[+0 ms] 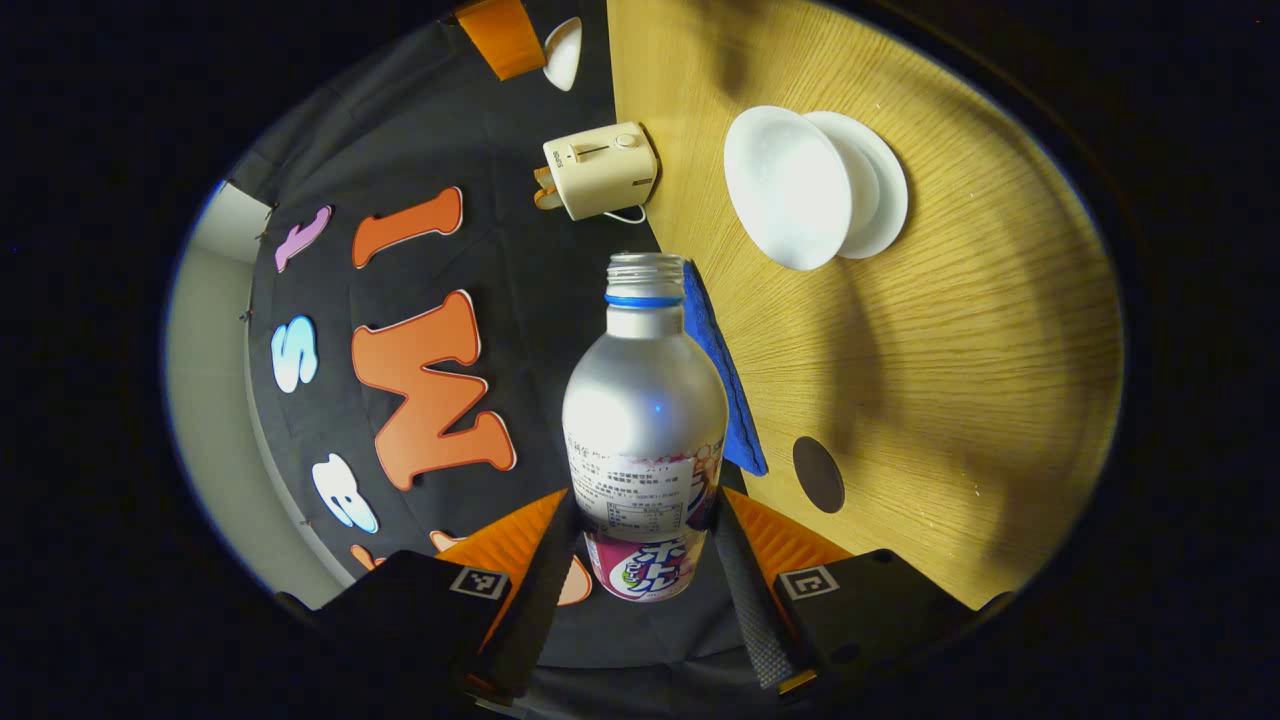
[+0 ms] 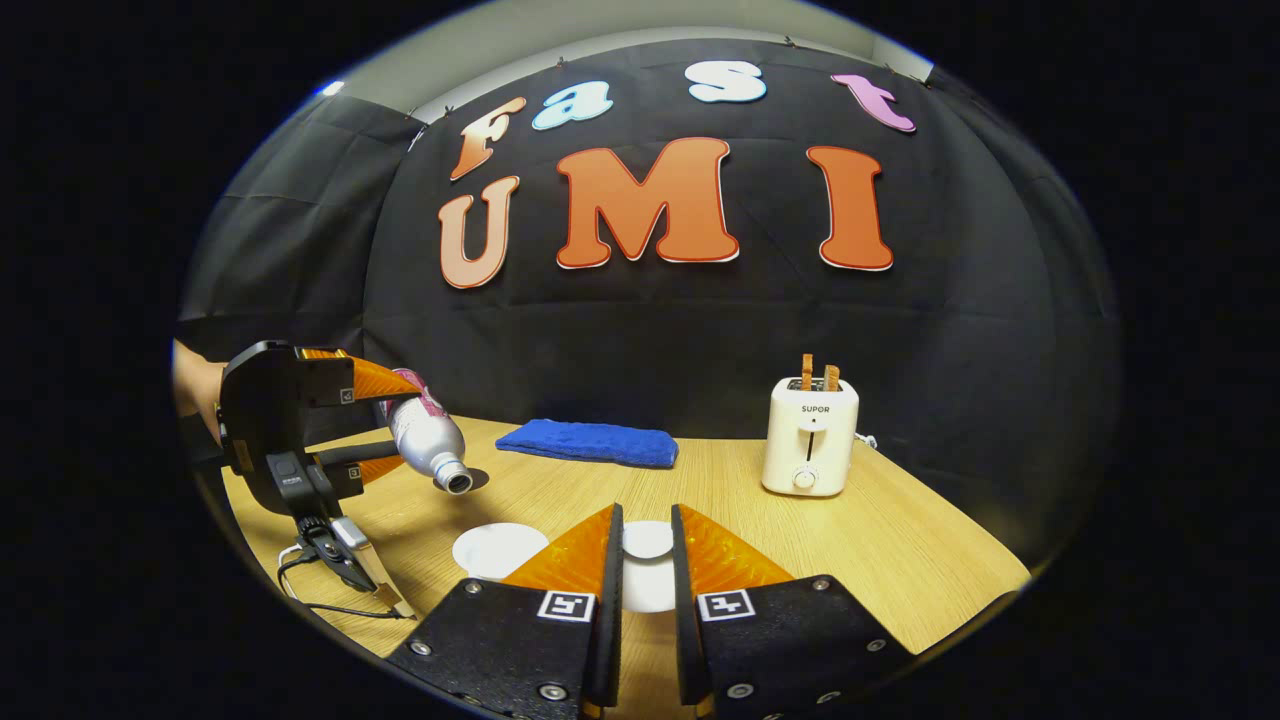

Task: Open the teacup lid with one hand, grasp the water bottle and pour water into the teacup with the other hand; after pouring, place the water bottle on the coaster and then close the teacup lid.

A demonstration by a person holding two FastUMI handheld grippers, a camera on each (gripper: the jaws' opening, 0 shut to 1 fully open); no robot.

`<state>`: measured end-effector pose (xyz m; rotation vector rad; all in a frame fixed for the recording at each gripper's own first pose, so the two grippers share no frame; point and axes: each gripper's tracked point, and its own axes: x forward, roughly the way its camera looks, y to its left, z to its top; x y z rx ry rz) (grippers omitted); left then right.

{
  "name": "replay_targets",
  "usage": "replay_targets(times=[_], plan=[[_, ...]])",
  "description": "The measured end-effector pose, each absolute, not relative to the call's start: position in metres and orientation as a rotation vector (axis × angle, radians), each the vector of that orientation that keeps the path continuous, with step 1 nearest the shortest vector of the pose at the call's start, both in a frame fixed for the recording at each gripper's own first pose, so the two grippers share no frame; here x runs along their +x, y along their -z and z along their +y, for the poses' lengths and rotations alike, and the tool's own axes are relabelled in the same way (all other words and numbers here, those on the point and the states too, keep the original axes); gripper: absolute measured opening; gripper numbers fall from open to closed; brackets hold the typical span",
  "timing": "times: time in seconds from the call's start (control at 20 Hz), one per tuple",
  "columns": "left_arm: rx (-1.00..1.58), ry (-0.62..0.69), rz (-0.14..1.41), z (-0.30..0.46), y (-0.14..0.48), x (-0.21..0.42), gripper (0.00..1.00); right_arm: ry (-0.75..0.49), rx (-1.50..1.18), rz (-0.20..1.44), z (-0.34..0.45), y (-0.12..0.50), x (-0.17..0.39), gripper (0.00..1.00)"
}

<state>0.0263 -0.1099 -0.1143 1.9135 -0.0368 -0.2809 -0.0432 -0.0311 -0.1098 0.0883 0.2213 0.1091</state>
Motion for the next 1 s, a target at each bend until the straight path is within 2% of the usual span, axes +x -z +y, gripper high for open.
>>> replay_targets(times=[0.6, 0.7, 0.8, 1.0], plan=[[2.002, 0.274, -0.066, -0.113, 0.103, 0.031, 0.85, -0.124, 0.089, 0.214, -0.028, 0.107, -0.04, 0.23], [2.007, 0.269, -0.063, -0.113, 0.101, 0.03, 0.85, -0.125, 0.091, 0.214, -0.029, 0.108, -0.041, 0.23], [2.013, 0.265, -0.056, -0.112, 0.1, 0.032, 0.81, -0.124, 0.093, 0.218, -0.03, 0.11, -0.041, 0.23], [2.033, 0.256, -0.053, -0.112, 0.098, 0.031, 0.83, -0.128, 0.102, 0.22, -0.03, 0.11, -0.042, 0.23]])
